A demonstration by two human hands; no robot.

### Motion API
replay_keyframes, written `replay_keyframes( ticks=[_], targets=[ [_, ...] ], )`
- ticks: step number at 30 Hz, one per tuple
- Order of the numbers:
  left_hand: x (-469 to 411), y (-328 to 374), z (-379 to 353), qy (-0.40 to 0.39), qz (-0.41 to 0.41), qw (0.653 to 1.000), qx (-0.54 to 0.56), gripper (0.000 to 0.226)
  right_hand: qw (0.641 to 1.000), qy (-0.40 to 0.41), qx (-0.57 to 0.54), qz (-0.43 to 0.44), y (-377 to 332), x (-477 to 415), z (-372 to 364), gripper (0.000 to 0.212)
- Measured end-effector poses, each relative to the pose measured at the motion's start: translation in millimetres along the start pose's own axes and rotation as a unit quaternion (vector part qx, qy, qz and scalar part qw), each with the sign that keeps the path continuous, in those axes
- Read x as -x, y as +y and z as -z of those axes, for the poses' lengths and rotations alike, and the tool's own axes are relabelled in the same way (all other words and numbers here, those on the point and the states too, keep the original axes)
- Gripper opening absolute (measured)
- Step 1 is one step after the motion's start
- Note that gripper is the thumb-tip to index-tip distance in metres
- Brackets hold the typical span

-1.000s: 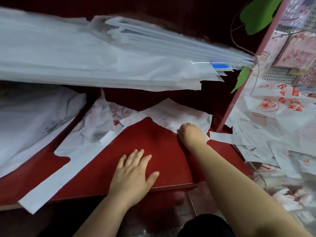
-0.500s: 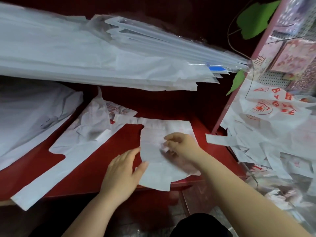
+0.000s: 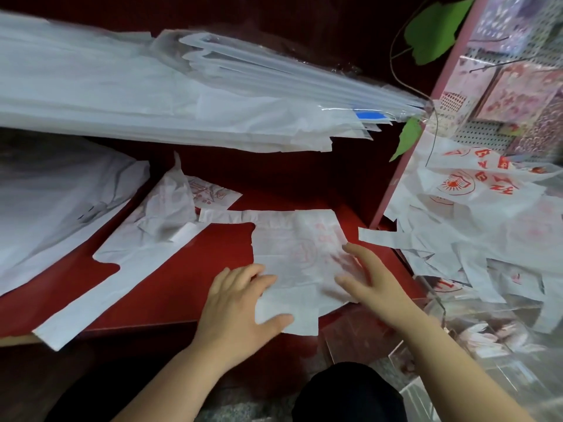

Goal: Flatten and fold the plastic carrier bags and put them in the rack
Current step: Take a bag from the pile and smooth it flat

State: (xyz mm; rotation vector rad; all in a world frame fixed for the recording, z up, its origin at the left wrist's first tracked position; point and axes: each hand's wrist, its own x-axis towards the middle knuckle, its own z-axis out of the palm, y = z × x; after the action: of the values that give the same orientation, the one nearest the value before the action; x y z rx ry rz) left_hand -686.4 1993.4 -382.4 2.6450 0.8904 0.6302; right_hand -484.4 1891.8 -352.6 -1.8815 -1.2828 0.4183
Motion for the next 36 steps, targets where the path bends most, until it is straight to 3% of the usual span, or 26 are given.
replay_keyframes(
  ticks=[3,7,10,16,19,22,25,27,29,32,34,36],
  targets=[
    [2,6,-9,0.012,-0.051,0.998,-0.035,0.065,0.993,-0.059,0.094,0.039,10,17,-1,0.08],
    [-5,9,-4,0.037,-0.087,0.995,0.011,0.03,0.976,0.079,0.182,0.092,23,21,-7,0.064],
    [-6,7,-1,0.02,-0.118,0.993,-0.02,0.032,0.97,0.142,0.185,0.062,21,15,-17,0.034],
    [-1,-2,5,-0.028,-0.12,0.987,-0.102,0.048,0.971,0.223,0.081,-0.032,7,-8,-23,0.027],
    [2,-15,13,-0.029,-0.102,0.987,-0.12,0.047,0.951,0.245,0.176,0.066,-8,-12,-15,0.016],
    [1,-31,28,-0.024,-0.058,0.987,-0.146,0.054,0.891,0.258,0.292,0.235,-10,-1,-11,0.02],
    [-5,-46,38,-0.064,0.018,0.987,-0.146,0.085,0.854,0.208,0.355,0.317,-8,19,-12,0.019],
    [-13,-53,37,-0.064,0.069,0.982,-0.164,0.071,0.85,0.149,0.358,0.356,-1,31,-19,0.015],
    [-25,-46,40,-0.08,0.135,0.969,-0.189,0.055,0.851,0.092,0.352,0.378,5,41,-28,0.01],
    [-48,-28,32,-0.124,0.213,0.947,-0.204,0.069,0.861,0.015,0.335,0.383,4,49,-41,0.015],
    [-56,-17,21,-0.161,0.237,0.937,-0.197,0.078,0.898,0.003,0.267,0.349,1,52,-41,0.022],
    [-59,-16,13,-0.18,0.23,0.936,-0.197,0.083,0.952,0.064,0.162,0.251,-4,44,-30,0.03]
  ],
)
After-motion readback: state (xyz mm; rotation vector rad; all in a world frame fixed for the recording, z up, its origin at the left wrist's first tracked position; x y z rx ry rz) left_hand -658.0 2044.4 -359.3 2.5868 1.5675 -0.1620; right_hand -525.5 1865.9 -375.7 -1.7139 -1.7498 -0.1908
